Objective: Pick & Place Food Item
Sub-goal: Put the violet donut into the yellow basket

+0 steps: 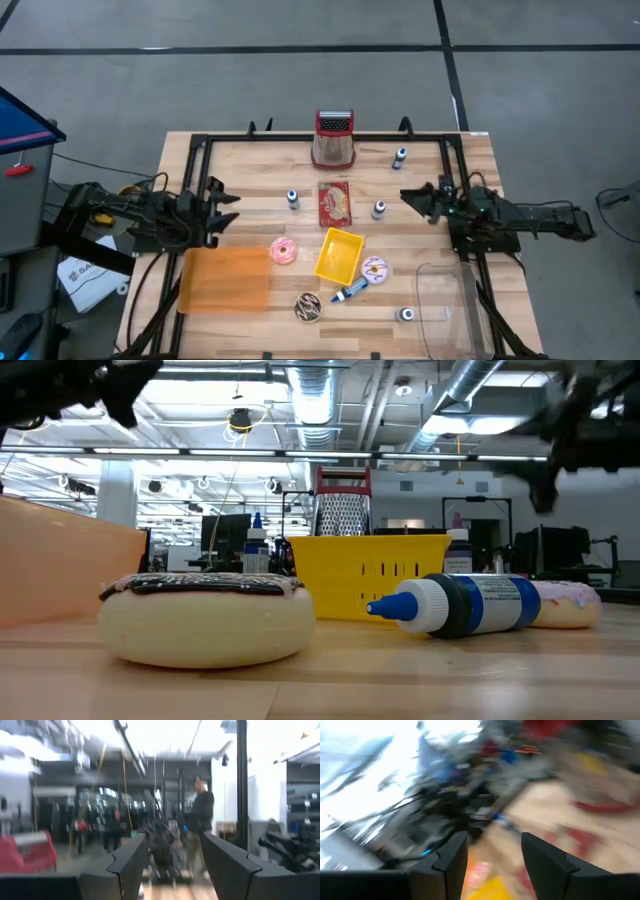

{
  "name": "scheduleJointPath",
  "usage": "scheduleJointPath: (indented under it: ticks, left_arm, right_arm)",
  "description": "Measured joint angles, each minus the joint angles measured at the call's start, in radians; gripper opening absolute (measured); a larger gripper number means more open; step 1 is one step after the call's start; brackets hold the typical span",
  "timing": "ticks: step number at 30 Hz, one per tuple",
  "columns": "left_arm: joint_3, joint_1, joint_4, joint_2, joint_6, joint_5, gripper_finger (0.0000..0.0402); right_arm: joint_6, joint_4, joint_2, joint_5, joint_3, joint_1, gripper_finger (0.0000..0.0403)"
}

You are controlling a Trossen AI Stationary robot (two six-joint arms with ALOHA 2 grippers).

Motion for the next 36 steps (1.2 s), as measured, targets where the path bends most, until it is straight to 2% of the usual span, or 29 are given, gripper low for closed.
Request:
scheduleJointPath:
  ticks: [4,8,11,13,15,18,20,22,25,28,32,36]
  left_arm:
    - [0.03,0.0,0.064,0.001,0.098,-0.001,0.0191]
    - [0.126,0.0,-0.028,0.008,0.16,0.0,0.0191]
    - [0.22,0.0,-0.153,0.035,0.2,-0.002,0.0191]
    - [0.286,0.0,-0.247,0.065,0.203,-0.05,0.0191]
    - [0.346,0.0,-0.37,0.107,0.209,-0.163,0.0191]
    - [0.409,0.0,-0.555,0.187,0.232,-0.36,0.0191]
    - [0.427,0.0,-0.615,0.247,0.234,-0.467,0.0191]
    - [0.428,0.0,-0.604,0.299,0.259,-0.538,0.0191]
    - [0.43,0.0,-0.562,0.355,0.315,-0.61,0.0191]
    - [0.43,0.0,-0.556,0.374,0.332,-0.675,0.0191]
    - [0.43,0.0,-0.558,0.351,0.345,-0.71,0.0191]
    - [0.43,-0.005,-0.574,0.315,0.356,-0.713,0.0191]
  right_arm:
    - [-0.196,0.3,0.071,-0.062,0.0,0.089,0.0176]
    - [-0.339,0.516,0.139,-0.07,0.0,0.166,0.0167]
    - [-0.411,0.544,0.191,-0.045,0.034,0.21,0.016]
    - [-0.444,0.516,0.22,-0.032,0.079,0.234,0.0158]
    - [-0.453,0.411,0.255,-0.017,0.156,0.255,0.0157]
    - [-0.457,0.15,0.315,0.016,0.325,0.287,0.0156]
    - [-0.468,-0.041,0.381,0.079,0.465,0.318,0.0156]
    - [-0.474,-0.224,0.468,0.157,0.608,0.351,0.0156]
    - [-0.436,-0.527,0.602,0.279,0.808,0.388,0.0156]
    - [-0.286,-0.838,0.734,0.378,0.958,0.406,0.0156]
    - [-0.015,-1.142,0.895,0.377,1.034,0.397,0.0156]
    - [0.177,-1.253,1.026,0.317,1.035,0.412,0.0161]
